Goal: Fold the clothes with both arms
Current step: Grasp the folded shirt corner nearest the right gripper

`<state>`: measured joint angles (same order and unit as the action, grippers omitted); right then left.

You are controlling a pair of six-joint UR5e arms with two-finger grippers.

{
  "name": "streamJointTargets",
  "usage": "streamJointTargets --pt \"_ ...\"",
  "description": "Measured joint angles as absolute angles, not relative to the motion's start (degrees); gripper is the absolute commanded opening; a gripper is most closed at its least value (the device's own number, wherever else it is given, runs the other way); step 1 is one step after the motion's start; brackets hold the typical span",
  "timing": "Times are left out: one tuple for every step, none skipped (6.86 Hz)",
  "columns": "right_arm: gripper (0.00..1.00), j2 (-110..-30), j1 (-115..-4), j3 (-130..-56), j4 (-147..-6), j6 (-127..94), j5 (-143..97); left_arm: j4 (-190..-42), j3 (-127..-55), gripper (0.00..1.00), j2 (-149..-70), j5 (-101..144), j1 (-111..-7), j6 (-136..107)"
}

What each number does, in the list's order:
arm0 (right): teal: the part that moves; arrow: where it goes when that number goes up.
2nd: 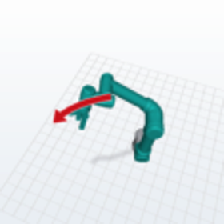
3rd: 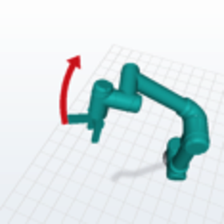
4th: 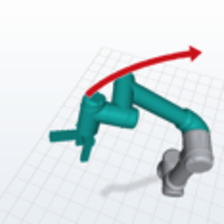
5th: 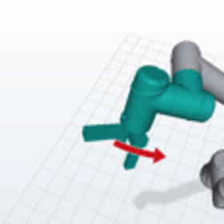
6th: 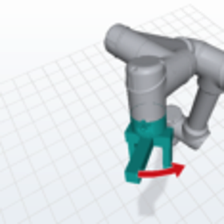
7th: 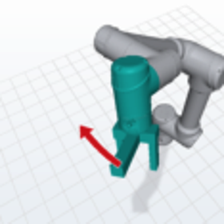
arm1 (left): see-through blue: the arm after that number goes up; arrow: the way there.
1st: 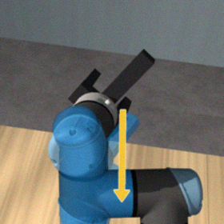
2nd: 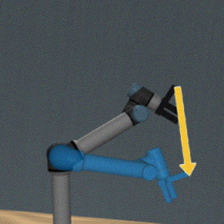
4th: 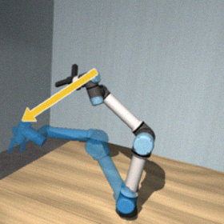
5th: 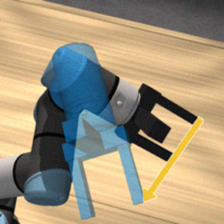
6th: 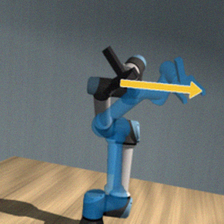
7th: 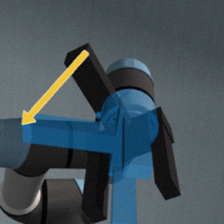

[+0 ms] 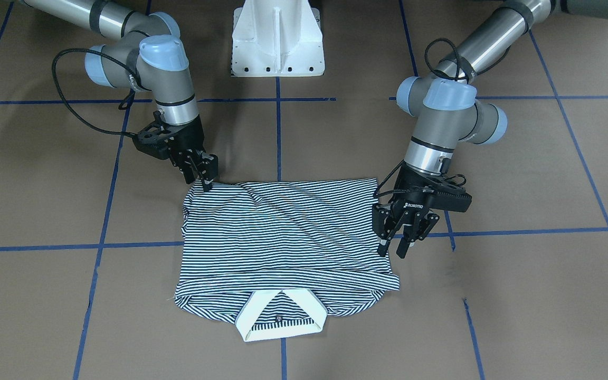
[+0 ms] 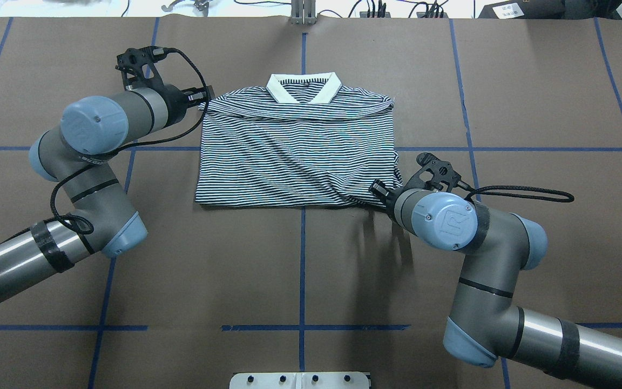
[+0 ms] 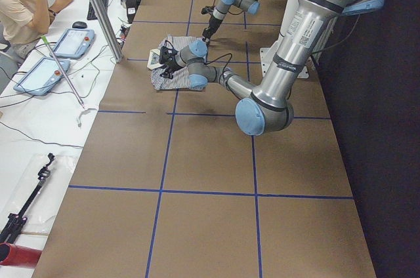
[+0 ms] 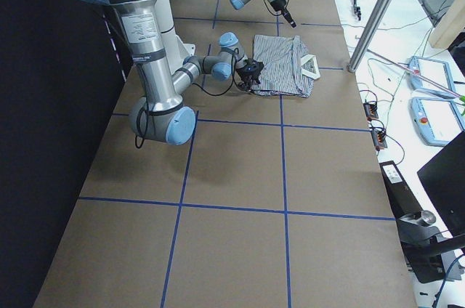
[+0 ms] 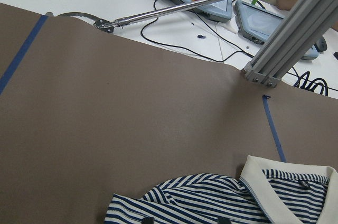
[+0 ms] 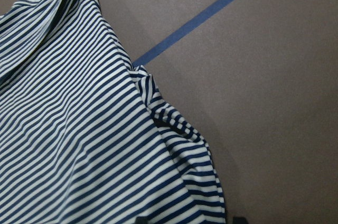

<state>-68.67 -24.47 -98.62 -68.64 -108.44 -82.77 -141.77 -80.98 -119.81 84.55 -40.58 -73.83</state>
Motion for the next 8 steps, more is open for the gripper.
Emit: streamJointTargets --pt "0.00 -69.04 -24.26 -98.69 -68.71 -108.36 -82.53 -141.77 -81.07 0.50 -119.75 84.55 -40.56 -73.83" --pt "0.00 -69.83 -23.86 -98.80 -68.84 -108.14 -81.91 -141.77 -81.10 0.50 -119.74 84.55 -40.50 -74.16" --pt "0.00 -70.42 -23.36 -98.98 -68.92 -107.89 -81.05 -141.77 -81.12 0.50 -119.76 84.57 -40.46 -74.75" --pt "0.00 -70.62 -23.06 -99.12 -68.98 -107.75 -80.47 -141.77 -81.12 0.50 -119.78 84.61 -40.44 -75.13" --pt "0.00 -70.83 -22.88 -99.46 -69.09 -107.63 -80.20 -141.77 -81.12 0.50 -119.85 84.63 -40.40 -75.31" --pt "0.00 -71.71 -22.50 -100.59 -69.01 -107.40 -79.76 -141.77 -81.12 0.50 -119.96 84.64 -40.37 -75.40" --pt "0.00 -73.67 -21.60 -102.87 -69.02 -107.11 -79.08 -141.77 -81.15 0.50 -120.07 84.64 -40.36 -75.46" --pt "0.00 -76.26 -20.13 -106.35 -69.05 -106.86 -78.05 -141.77 -81.18 0.50 -120.17 84.66 -40.34 -75.49"
